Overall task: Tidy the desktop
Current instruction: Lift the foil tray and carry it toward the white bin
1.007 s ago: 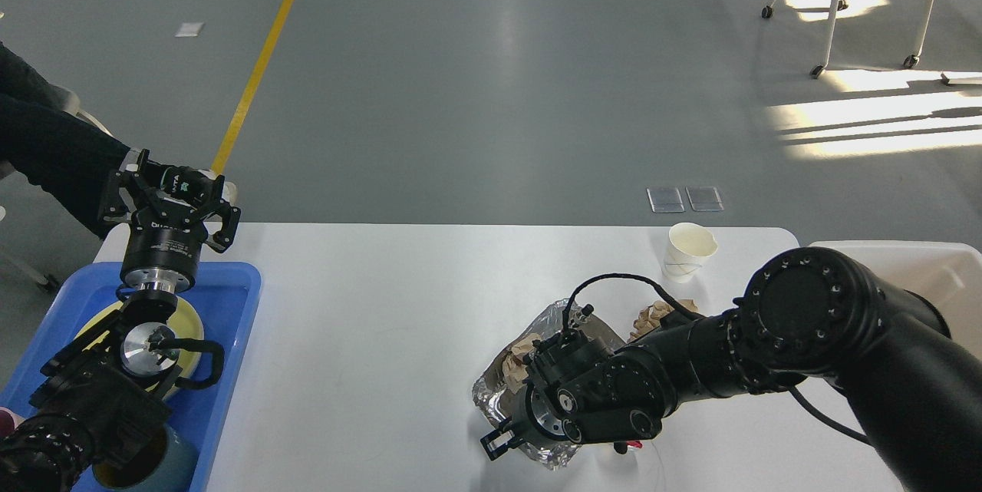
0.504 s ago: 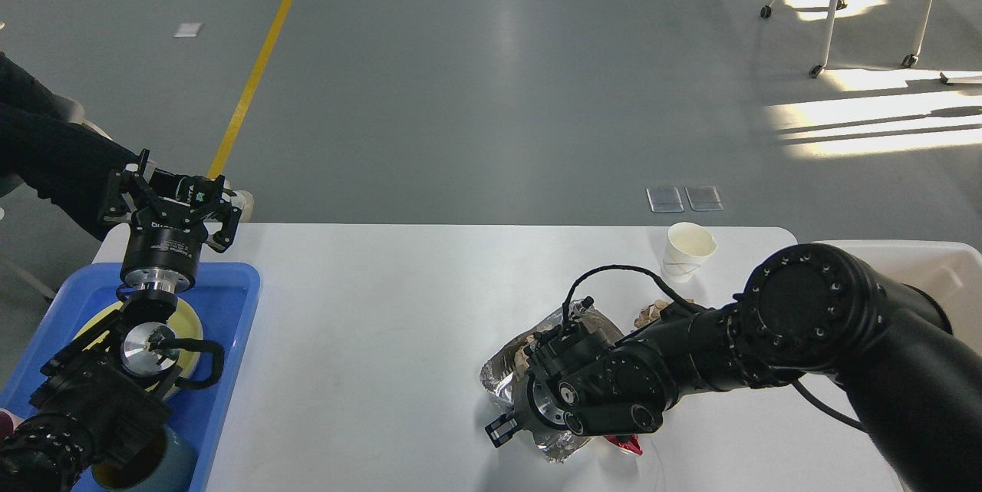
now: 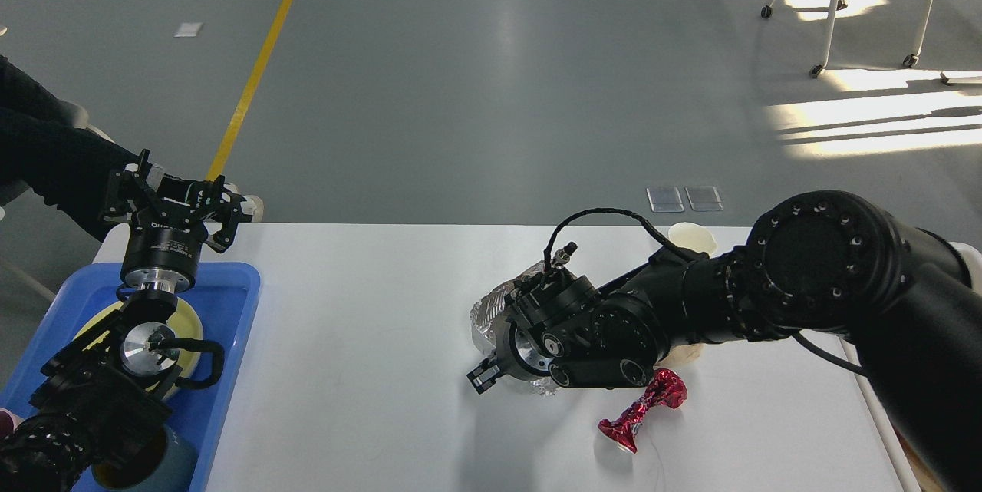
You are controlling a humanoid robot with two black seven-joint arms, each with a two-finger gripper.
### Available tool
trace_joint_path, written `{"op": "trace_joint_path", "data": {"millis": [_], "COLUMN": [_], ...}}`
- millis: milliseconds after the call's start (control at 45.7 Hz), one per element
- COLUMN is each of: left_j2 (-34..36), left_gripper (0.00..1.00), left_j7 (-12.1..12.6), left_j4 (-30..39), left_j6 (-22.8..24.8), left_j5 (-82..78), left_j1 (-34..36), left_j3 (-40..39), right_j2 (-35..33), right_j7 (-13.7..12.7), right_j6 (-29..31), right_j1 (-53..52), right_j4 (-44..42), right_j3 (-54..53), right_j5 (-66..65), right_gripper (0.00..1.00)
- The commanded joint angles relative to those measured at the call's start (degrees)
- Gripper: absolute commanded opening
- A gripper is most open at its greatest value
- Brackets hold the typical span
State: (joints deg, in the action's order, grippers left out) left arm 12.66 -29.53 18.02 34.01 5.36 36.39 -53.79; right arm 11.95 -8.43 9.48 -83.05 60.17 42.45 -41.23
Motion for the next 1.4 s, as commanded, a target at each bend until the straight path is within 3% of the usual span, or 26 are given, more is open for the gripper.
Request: {"op": "trace_joint_path", "data": {"millis": [0,722,985,1379], "left_j2": [0.0,0.0,0.0,0.0], "left_gripper": [0.97,0.97,0.97,0.97], "left_j7": [0.0,0.0,0.0,0.0], "left_j4": [0.0,0.0,0.0,0.0], "left_j6": [0.0,0.0,0.0,0.0], "left_j5": [0.0,0.0,0.0,0.0], "left_j1": [0.0,0.0,0.0,0.0], "left_j3": [0.0,0.0,0.0,0.0], "right_j2": [0.0,-0.4,-5.9,-20.9], "right_j7": [0.0,-0.3,0.0,0.0], "right_j6": [0.1,0.7,3.5,4.5], "right_j1": [-1.5,-14.7,-22.4,-24.2], "right_j4": [0.7,5.8,7.2,5.2], "right_j3": [0.0,0.5,0.4,2.0], "right_j5": [-0.1,-0.1,0.3,0.4], "right_gripper": [0.0,0.0,0.0,0.0]}}
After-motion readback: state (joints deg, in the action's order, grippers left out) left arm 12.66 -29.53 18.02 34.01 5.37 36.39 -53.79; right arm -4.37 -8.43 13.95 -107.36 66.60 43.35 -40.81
